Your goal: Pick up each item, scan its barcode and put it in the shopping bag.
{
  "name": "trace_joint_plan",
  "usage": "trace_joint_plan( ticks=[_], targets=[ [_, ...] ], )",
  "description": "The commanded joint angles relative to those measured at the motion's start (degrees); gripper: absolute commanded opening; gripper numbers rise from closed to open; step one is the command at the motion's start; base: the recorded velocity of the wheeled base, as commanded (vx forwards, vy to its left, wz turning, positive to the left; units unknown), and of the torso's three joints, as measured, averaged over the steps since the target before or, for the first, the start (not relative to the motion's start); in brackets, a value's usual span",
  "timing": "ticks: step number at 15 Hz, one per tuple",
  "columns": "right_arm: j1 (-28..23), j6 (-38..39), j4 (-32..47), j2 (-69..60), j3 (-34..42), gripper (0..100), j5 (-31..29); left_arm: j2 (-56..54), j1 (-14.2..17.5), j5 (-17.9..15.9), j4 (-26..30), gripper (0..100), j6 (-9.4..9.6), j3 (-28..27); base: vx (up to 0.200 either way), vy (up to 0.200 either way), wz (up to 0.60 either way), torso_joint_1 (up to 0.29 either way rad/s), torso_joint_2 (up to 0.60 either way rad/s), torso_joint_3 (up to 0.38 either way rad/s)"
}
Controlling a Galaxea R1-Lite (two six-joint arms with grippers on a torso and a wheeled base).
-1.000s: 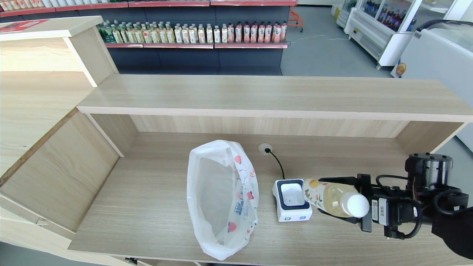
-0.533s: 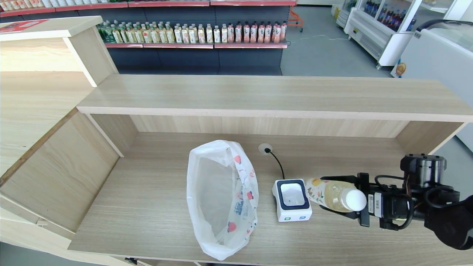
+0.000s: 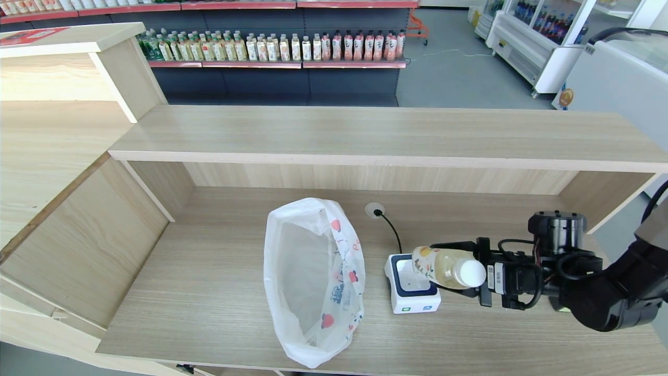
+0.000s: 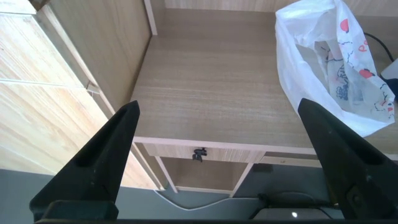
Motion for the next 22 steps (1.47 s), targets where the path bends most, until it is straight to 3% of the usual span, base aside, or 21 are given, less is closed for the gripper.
trace_joint_plan(
  ticks=[1,8,20,22],
  targets=[
    [0.63,-0.19,0.00,2.77,-2.05,0,0.13,-0.02,0.00,0.02,0.02,100,0.00,0.01,0.000,0.000,0.00,0.000,0.00,0.000],
    [3.00,-1.59,0.18,7.52,-8.64,0,0.39,-0.02,0.00,0.02,0.02,100,0.00,0.01,0.000,0.000,0.00,0.000,0.00,0.000],
    [2.74,-1.33,0.18,4.70,-7.94,0,0.57,-0.02,0.00,0.02,0.02,100,0.00,0.01,0.000,0.000,0.00,0.000,0.00,0.000],
    [1.68,10.18,-0.09,-3.65,-6.36,0,0.66,-0.02,0.00,0.02,0.02,100,0.00,0.01,0.000,0.000,0.00,0.000,0.00,0.000]
  ],
)
